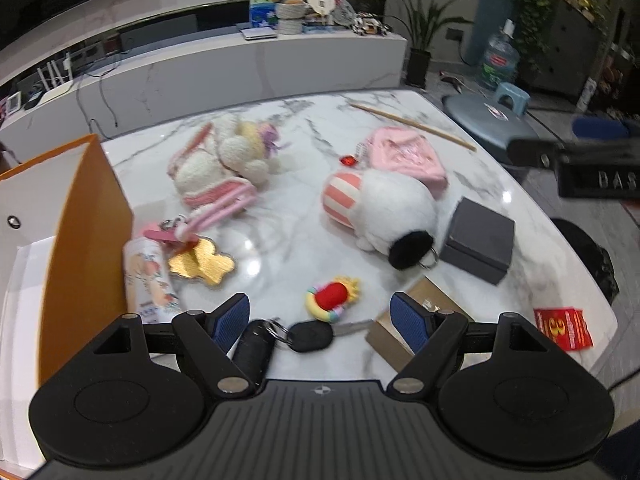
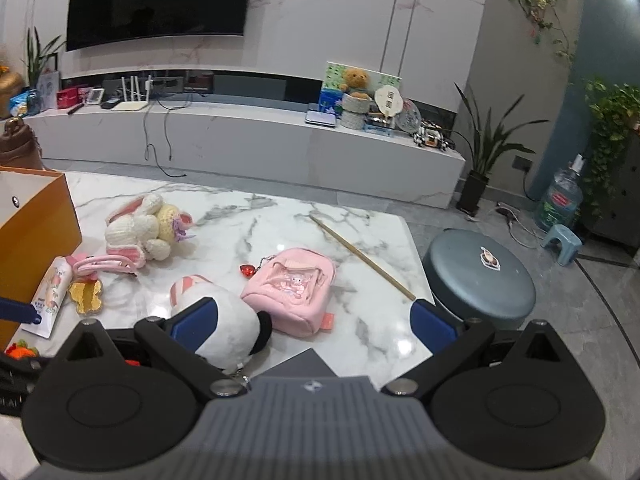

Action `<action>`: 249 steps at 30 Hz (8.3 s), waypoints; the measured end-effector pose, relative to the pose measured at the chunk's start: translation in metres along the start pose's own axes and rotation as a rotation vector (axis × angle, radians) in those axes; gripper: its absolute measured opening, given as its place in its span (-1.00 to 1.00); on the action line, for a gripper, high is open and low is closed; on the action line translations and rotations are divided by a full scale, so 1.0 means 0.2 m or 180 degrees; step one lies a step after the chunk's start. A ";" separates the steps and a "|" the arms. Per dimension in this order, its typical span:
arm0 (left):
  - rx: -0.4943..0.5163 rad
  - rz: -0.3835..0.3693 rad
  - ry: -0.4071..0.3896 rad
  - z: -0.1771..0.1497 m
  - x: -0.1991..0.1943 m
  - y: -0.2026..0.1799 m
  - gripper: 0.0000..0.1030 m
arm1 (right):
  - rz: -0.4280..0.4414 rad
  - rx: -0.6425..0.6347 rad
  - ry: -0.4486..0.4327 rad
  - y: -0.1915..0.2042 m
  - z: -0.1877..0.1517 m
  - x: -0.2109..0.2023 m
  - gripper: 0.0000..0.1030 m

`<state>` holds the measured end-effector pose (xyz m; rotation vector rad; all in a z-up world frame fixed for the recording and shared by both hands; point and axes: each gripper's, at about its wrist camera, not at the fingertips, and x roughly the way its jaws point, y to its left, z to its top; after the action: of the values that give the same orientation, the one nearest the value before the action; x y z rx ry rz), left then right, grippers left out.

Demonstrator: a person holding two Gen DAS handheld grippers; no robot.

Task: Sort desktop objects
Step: 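Move the left tool toward the gold gift box on the table, then close the left gripper on the gold box while the right gripper grasps the dark grey box, then carry the gold box and grey box with both grippers over the orange box, then lower both boxes into the orange box and open both grippers, then withdraw both tools from the orange box back over the table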

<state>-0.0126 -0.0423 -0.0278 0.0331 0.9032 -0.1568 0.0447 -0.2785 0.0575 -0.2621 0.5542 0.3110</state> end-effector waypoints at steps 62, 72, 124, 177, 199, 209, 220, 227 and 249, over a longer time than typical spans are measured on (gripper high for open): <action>0.1098 -0.0633 0.0058 -0.15 0.42 -0.34 0.77 | 0.1062 -0.0448 0.1124 -0.09 -0.31 0.60 0.64; 0.1091 -0.0668 -0.0023 -0.15 0.36 -0.33 0.47 | 0.1027 -0.0419 0.1145 -0.10 -0.30 0.57 0.62; 0.0306 -0.0191 -0.0823 -0.01 -0.48 0.36 0.32 | 0.1039 -0.0718 0.0502 0.38 0.11 0.13 0.62; -0.0128 0.0842 0.0224 -0.29 -0.45 1.13 0.32 | 0.2106 -0.2364 0.0132 1.83 0.20 -0.02 0.60; -0.0230 0.0851 0.0444 -0.30 -0.40 1.15 0.33 | 0.2395 -0.2005 0.0561 1.80 0.19 0.07 0.61; -0.0264 0.0884 0.0431 -0.29 -0.41 1.16 0.36 | 0.2375 -0.1916 0.0582 1.80 0.19 0.10 0.62; -0.0311 0.0895 0.0313 -0.28 -0.45 1.16 0.43 | 0.2420 -0.1802 0.0498 1.77 0.22 0.07 0.62; -0.0321 0.0889 0.0254 -0.27 -0.46 1.15 0.44 | 0.2392 -0.1783 0.0445 1.75 0.22 0.05 0.62; -0.0308 0.0820 -0.0256 -0.12 -0.58 0.95 0.43 | 0.2236 -0.1458 0.0083 1.45 0.31 -0.08 0.62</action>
<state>-0.0731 0.1612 0.0408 0.0523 0.8174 0.1246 -0.0419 0.0050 0.0714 -0.5107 0.5842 1.1236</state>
